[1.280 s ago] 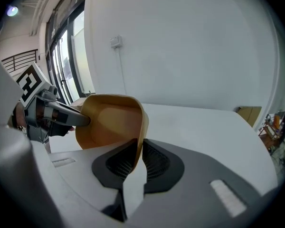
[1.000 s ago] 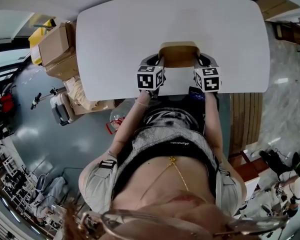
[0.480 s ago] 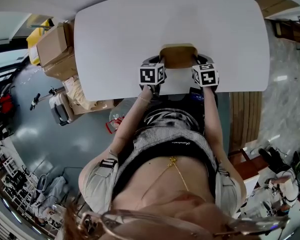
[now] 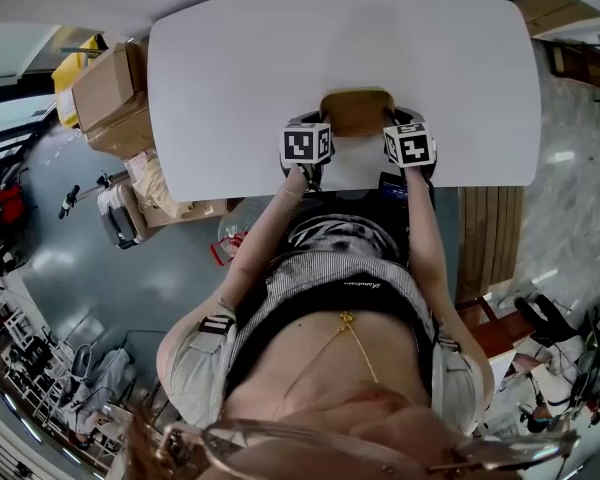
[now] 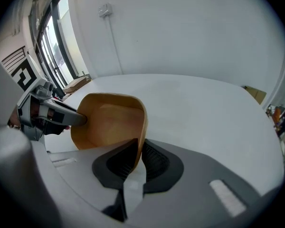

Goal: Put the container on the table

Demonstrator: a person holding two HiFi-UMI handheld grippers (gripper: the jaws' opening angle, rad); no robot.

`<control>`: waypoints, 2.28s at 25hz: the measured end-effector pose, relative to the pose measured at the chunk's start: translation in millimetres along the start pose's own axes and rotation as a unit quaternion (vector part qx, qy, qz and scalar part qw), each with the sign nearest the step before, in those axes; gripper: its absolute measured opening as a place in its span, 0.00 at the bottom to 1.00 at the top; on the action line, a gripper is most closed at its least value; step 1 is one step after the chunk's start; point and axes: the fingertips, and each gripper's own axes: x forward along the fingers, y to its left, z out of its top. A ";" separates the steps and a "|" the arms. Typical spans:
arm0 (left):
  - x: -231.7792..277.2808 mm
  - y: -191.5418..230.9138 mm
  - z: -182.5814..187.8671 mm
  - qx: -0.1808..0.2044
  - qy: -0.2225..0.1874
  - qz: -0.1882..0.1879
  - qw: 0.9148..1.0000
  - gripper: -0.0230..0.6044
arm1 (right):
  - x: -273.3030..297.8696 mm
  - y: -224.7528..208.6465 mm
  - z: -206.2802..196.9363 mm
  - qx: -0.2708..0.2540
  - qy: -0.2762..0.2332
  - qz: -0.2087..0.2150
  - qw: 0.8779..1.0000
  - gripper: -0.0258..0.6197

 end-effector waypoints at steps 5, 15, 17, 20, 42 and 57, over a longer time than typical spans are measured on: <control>5.2 3.5 3.1 -0.002 0.002 0.003 1.000 0.11 | 6.1 -2.6 3.3 0.001 0.004 -0.002 1.000 0.13; 15.7 7.9 2.4 -0.003 0.015 0.004 1.000 0.12 | 14.8 -4.6 5.1 0.001 0.017 -0.013 1.000 0.13; 17.7 9.6 2.4 -0.005 0.018 0.006 1.000 0.12 | 16.8 -4.5 5.6 0.003 0.021 -0.013 1.000 0.13; 20.7 11.0 2.2 -0.009 0.023 0.006 1.000 0.13 | 19.2 -4.9 5.5 0.008 0.028 -0.014 0.999 0.13; 32.6 13.4 2.1 -0.008 0.045 -0.008 0.999 0.17 | 24.5 -7.5 6.8 0.037 0.070 -0.001 0.997 0.13; 31.8 11.8 3.9 -0.008 0.040 -0.010 0.999 0.17 | 23.2 -8.3 8.1 0.044 0.064 0.002 0.997 0.13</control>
